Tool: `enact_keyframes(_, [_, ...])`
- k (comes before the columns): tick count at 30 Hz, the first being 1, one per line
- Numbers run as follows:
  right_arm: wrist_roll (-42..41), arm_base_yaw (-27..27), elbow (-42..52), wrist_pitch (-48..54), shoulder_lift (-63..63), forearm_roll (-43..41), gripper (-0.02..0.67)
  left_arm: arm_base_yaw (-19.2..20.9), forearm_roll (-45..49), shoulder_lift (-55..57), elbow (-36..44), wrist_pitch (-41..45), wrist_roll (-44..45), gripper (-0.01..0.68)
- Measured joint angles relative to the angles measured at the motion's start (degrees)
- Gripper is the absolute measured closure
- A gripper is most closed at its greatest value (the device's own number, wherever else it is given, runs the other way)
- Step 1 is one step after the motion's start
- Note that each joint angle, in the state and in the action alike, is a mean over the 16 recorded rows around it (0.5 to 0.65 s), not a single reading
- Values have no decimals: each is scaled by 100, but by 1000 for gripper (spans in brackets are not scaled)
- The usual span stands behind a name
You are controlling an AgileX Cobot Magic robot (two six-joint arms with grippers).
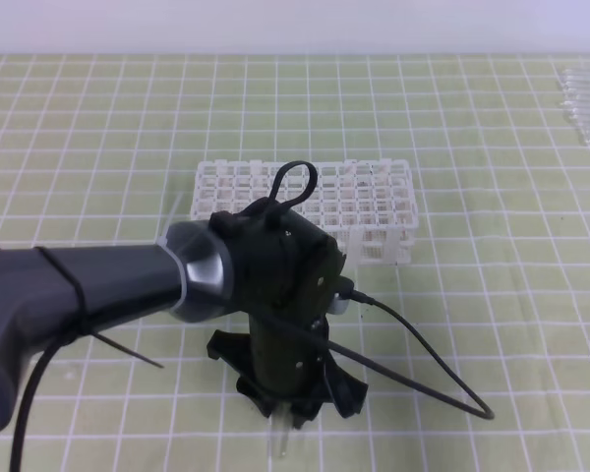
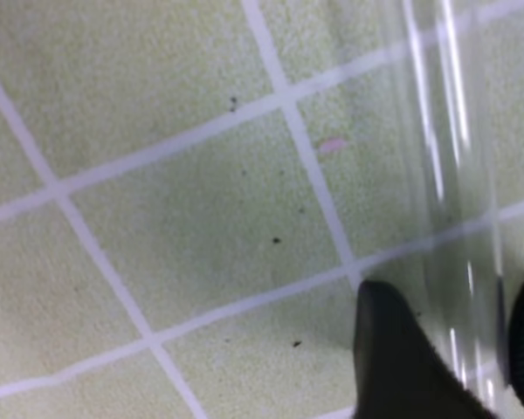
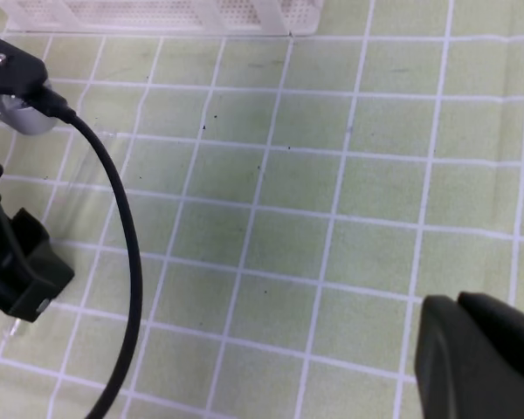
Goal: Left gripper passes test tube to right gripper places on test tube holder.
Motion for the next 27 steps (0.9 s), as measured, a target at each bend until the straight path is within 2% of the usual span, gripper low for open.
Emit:
enact_keyframes(10, [0, 14, 0, 3, -5, 8, 665, 0, -2, 6, -4, 52, 477, 561])
enact_keyframes(21, [0, 93, -58, 103, -11, 46, 665, 0, 23, -349, -1, 21, 1023, 649])
enact_keyframes(27, [0, 114, -309, 286, -13, 82, 665, 1, 101, -986, 44, -340, 1284, 630])
